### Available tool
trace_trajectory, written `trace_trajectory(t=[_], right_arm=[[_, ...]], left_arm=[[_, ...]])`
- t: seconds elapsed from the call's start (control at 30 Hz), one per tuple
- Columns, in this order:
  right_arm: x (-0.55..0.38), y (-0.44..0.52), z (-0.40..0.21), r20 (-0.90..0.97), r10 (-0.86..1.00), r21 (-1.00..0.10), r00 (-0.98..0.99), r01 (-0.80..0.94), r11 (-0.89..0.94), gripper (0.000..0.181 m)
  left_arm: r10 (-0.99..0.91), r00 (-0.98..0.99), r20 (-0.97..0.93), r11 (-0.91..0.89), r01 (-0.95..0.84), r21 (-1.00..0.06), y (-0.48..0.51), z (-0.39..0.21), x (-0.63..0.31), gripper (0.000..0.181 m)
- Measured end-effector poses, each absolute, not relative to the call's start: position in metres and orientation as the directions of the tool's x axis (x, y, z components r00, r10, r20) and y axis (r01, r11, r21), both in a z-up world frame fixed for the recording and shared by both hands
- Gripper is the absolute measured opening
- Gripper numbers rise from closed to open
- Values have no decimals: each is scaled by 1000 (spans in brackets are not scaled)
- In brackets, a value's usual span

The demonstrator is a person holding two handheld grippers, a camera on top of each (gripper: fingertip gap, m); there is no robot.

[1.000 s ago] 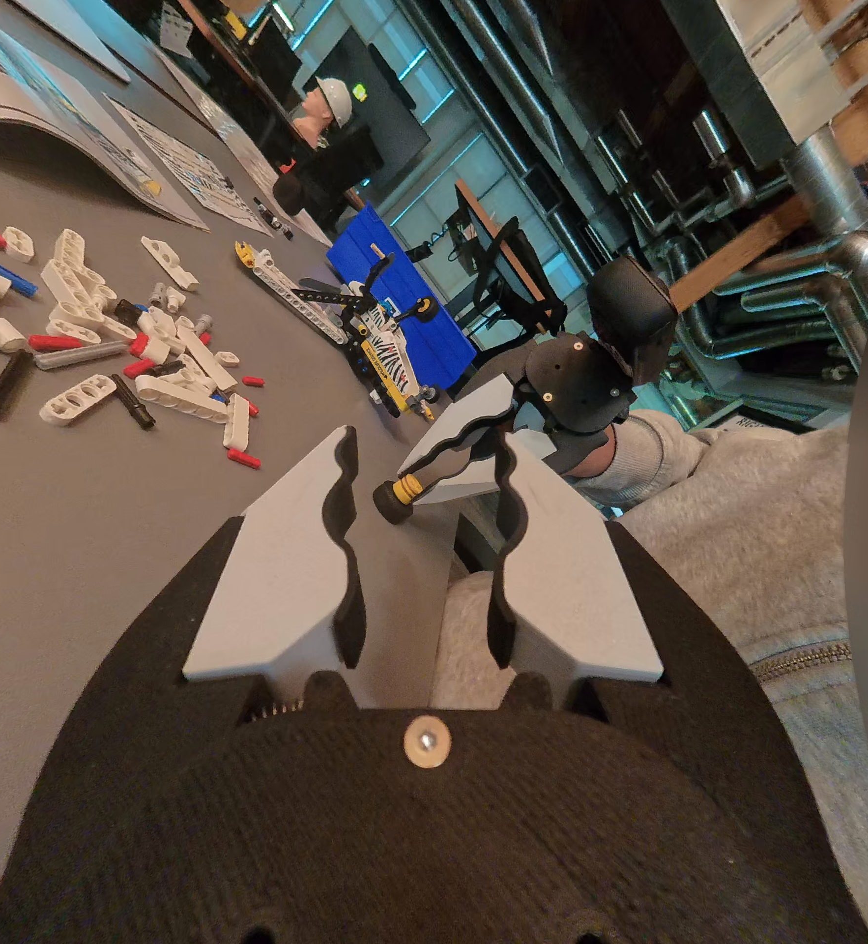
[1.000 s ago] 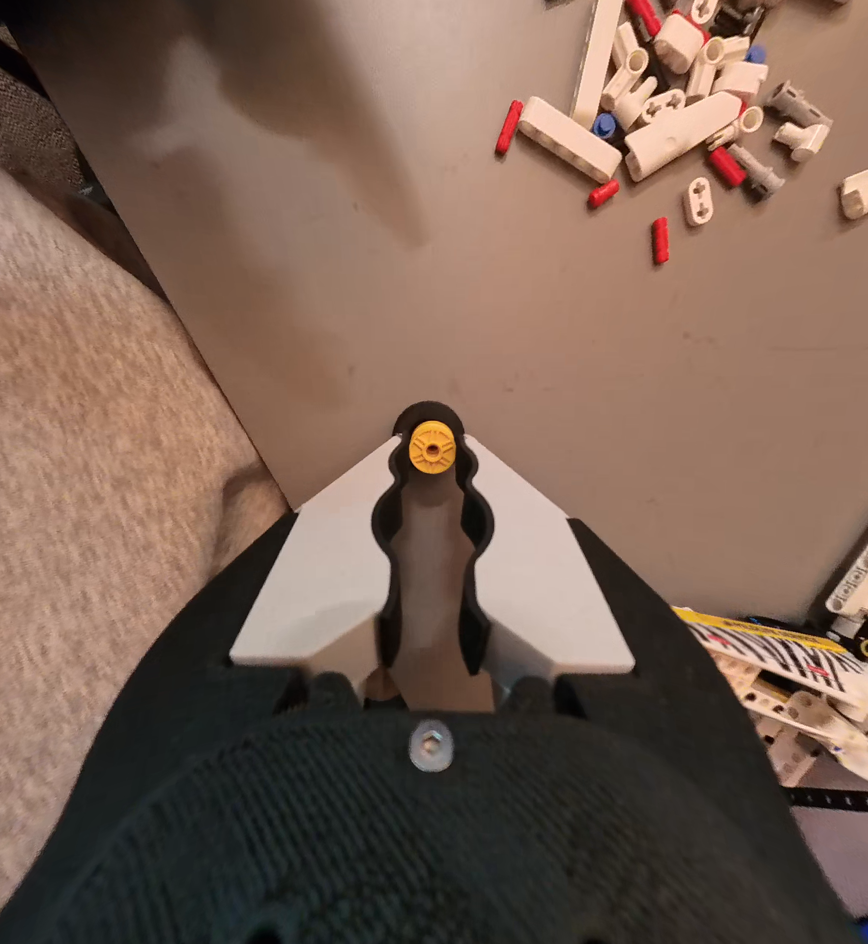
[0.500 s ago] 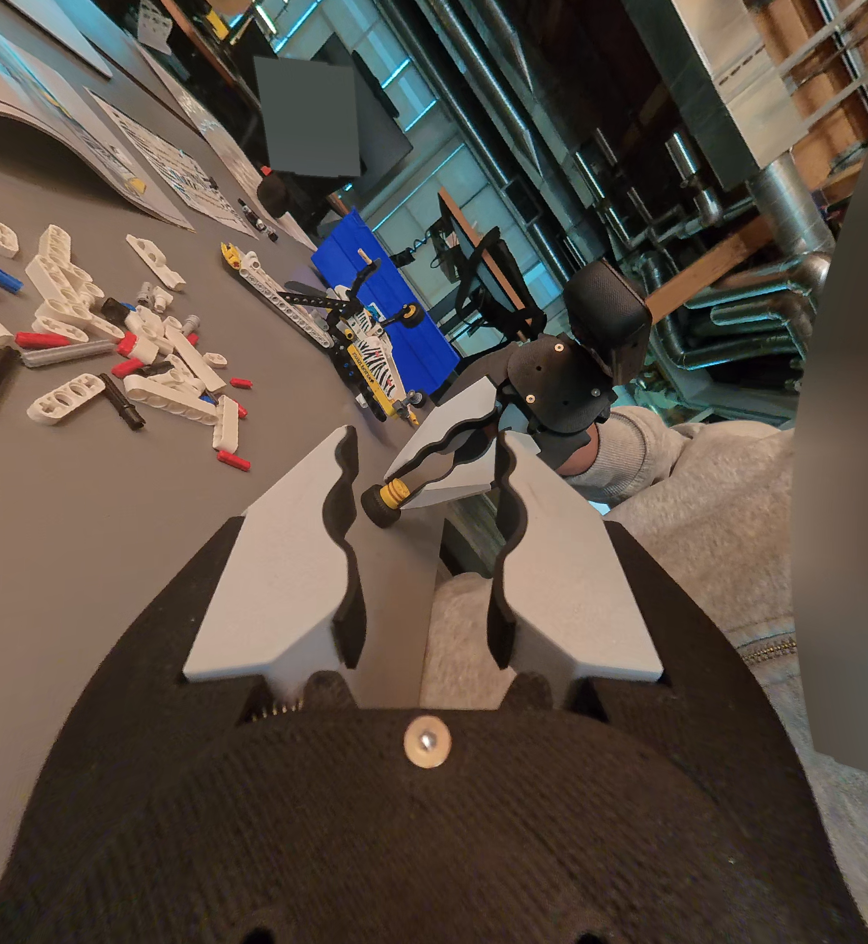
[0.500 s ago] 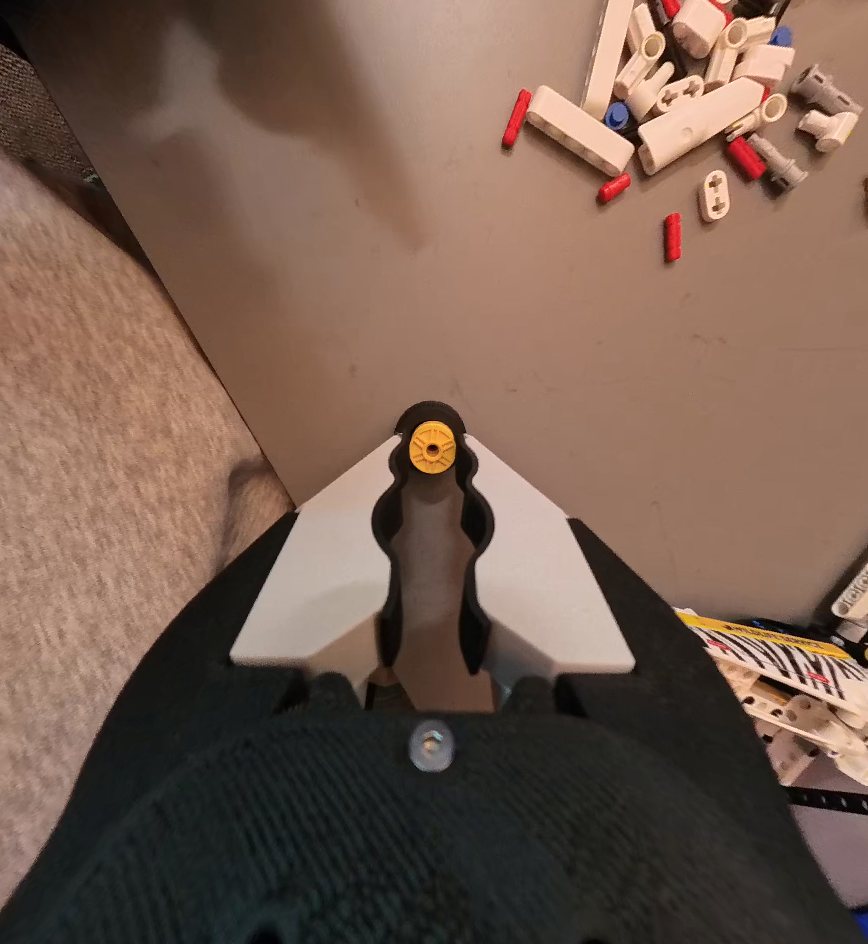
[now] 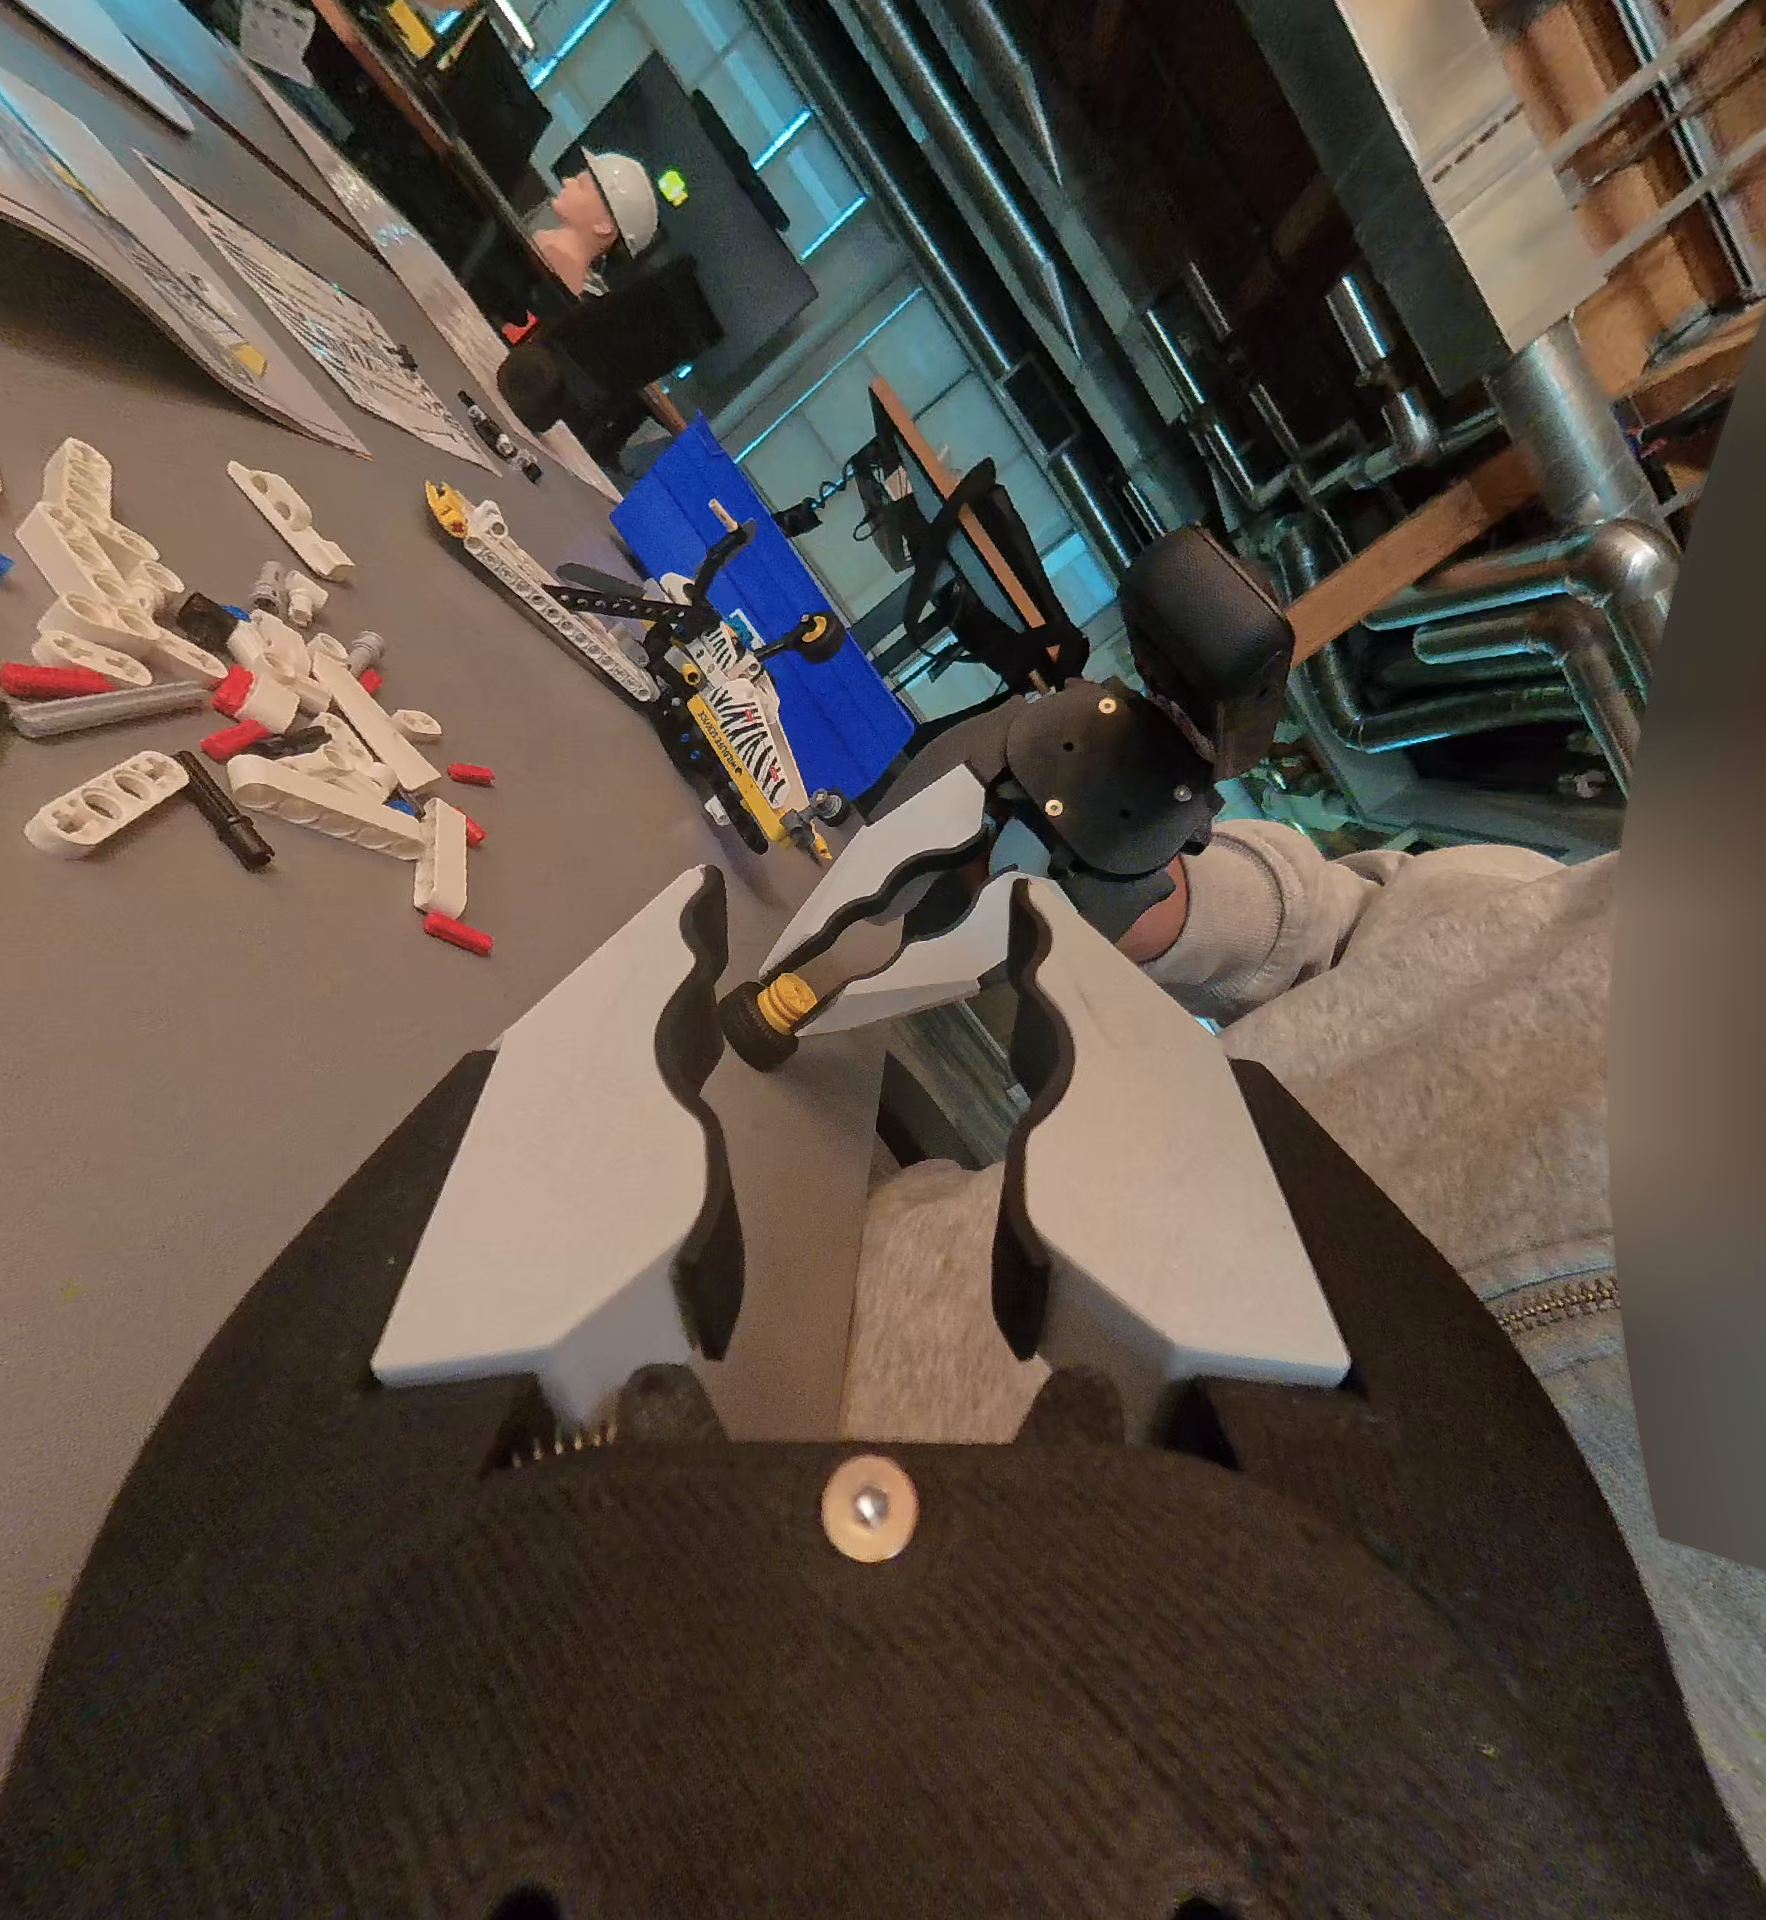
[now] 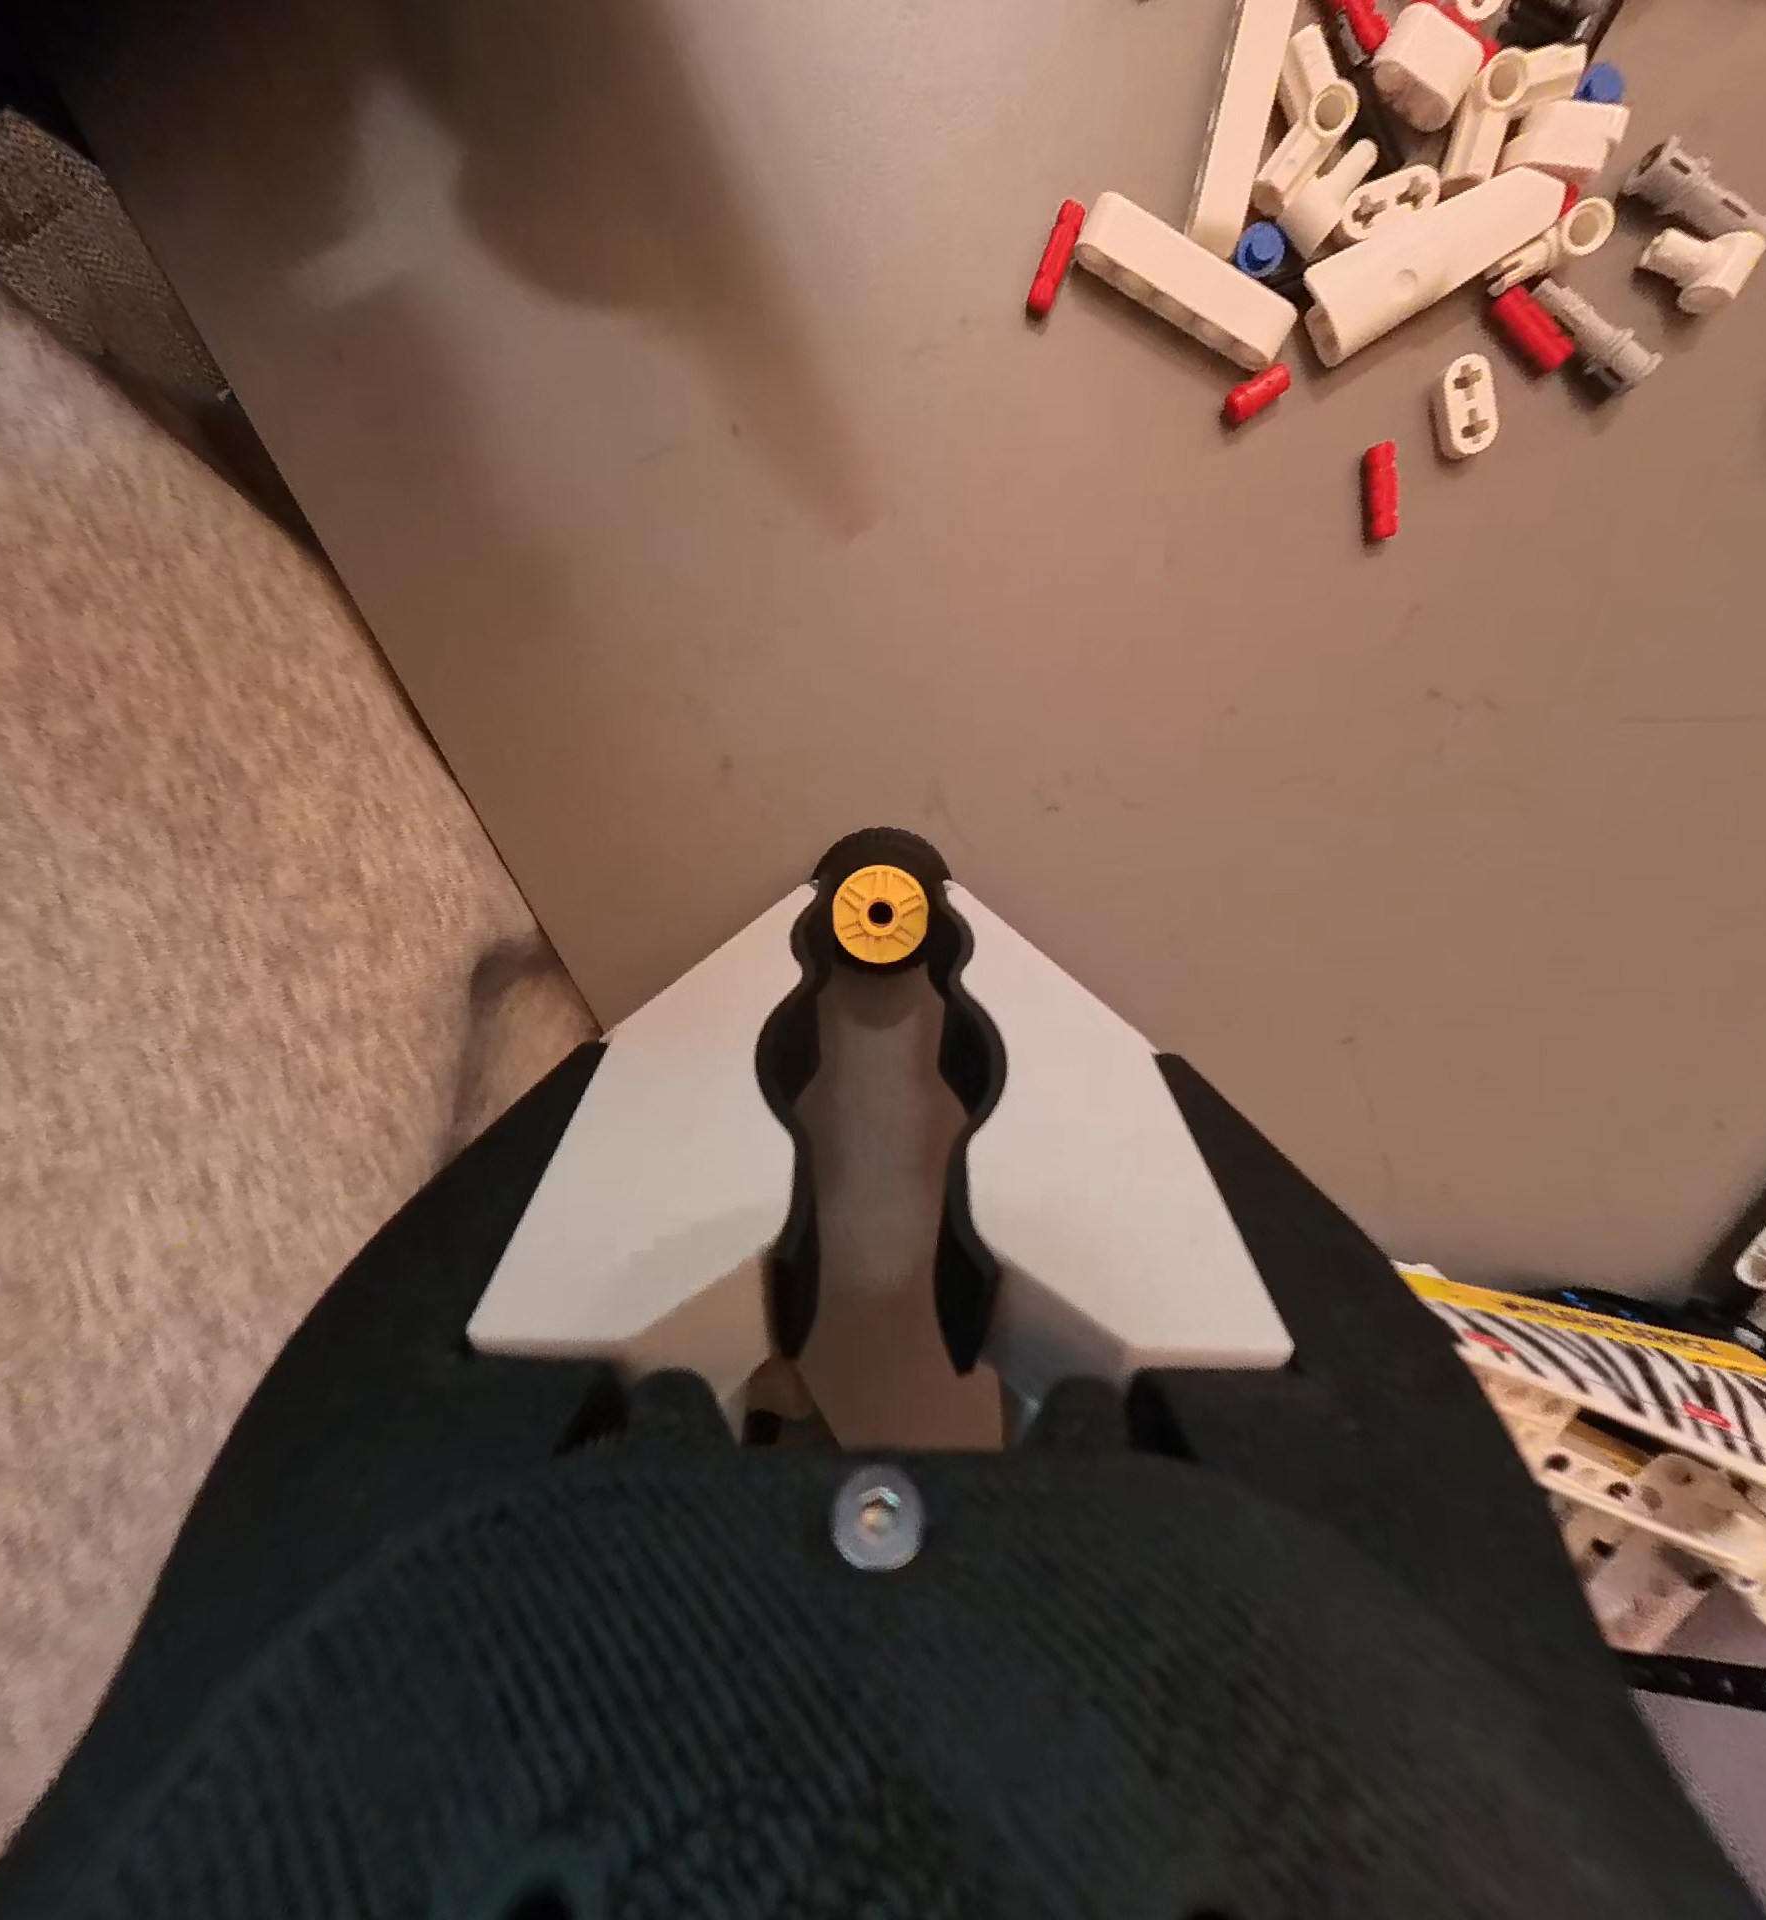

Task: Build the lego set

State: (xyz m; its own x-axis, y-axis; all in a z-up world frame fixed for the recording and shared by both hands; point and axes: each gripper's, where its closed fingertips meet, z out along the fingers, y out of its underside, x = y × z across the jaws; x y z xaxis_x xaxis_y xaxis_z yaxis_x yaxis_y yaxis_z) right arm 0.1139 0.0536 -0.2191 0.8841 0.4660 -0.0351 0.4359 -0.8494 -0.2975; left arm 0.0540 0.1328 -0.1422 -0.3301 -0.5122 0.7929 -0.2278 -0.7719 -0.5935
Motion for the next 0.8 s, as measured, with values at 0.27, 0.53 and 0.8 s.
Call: trace_trajectory(t=[0.27,0.53,0.8], right_arm=[[115,53,-218,-33,433,-352,901,395,-849,17],[117,54,-214,-67,400,-374,914,349,-860,17],[107,65,-203,-225,280,-427,933,163,-889,17]], left_arm=[[-499,-339,798,-778,-230,-584,133,-141,53,53],[-493,-339,802,-782,-232,-579,134,-141,53,53],[-495,-340,800,-779,-234,-582,133,-142,53,53]])
